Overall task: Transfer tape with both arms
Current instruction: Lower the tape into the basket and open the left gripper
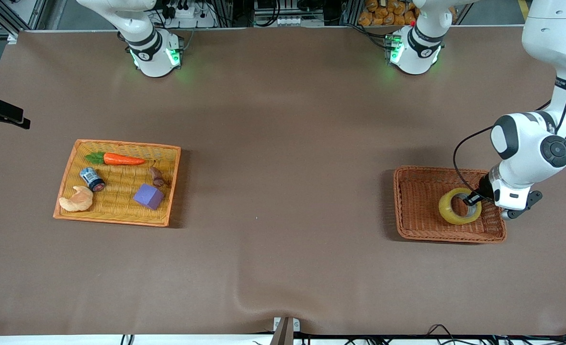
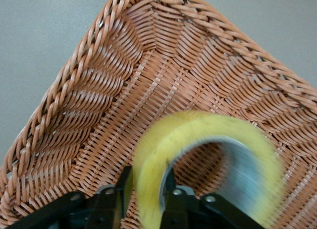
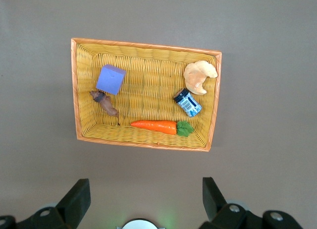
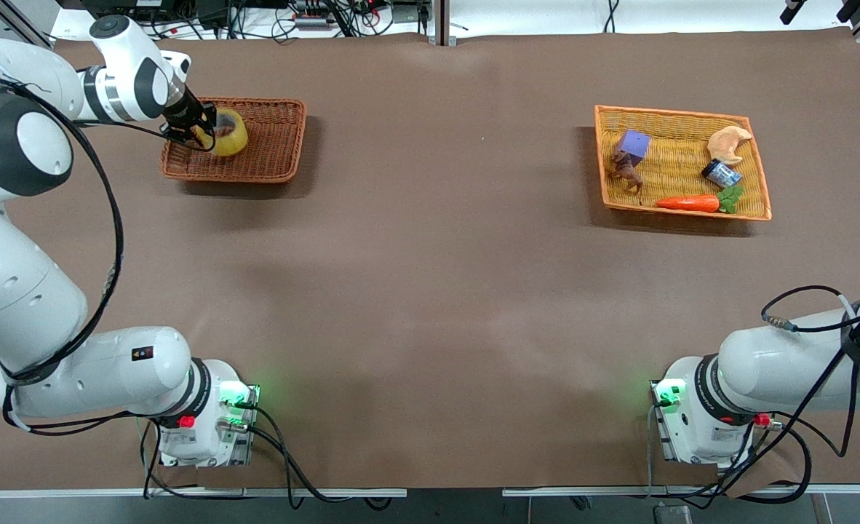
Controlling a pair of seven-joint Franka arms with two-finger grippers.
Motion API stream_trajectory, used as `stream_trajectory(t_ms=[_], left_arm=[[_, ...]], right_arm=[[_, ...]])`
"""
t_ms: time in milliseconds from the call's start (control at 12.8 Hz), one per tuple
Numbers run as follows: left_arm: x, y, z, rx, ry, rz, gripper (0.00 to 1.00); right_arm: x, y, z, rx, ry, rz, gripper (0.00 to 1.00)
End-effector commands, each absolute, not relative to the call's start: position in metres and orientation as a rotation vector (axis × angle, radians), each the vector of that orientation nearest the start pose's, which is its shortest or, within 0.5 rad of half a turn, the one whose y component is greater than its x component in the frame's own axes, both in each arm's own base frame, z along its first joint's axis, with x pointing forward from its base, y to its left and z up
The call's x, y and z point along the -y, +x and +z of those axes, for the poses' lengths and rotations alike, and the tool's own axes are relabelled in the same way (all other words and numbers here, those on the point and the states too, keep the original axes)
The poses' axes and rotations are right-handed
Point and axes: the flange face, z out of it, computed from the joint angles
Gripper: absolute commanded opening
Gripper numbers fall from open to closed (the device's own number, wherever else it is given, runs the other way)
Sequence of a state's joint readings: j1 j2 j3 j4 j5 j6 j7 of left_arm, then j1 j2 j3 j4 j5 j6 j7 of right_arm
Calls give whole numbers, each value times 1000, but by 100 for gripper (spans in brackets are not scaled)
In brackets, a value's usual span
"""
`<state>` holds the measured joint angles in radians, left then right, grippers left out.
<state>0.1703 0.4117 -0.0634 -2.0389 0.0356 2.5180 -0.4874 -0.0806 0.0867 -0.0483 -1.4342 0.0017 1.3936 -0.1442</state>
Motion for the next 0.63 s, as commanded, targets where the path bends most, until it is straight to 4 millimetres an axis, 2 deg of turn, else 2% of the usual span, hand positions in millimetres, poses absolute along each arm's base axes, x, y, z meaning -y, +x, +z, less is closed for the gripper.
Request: stream_trajectory(t_ms=[0,78,235,392,548], left_arm=[[-62,603,257,888,-3044,-136,100],[-63,605,263,889,-3045,-153,100],[-58,609,288,869,-3051,-216,100],[-40,618,315,831,-3074,-282,100],[-14,621,351,771,-3101,-308,100]], right_arm=[[68,554,630,8,-3133,191,100],[68,554,630,8,-3135,189,100],[68,554,630,8,-3133,191,100],[68,554,630,8,-3133,191,100],[68,555,629,8,-3133,191,100]])
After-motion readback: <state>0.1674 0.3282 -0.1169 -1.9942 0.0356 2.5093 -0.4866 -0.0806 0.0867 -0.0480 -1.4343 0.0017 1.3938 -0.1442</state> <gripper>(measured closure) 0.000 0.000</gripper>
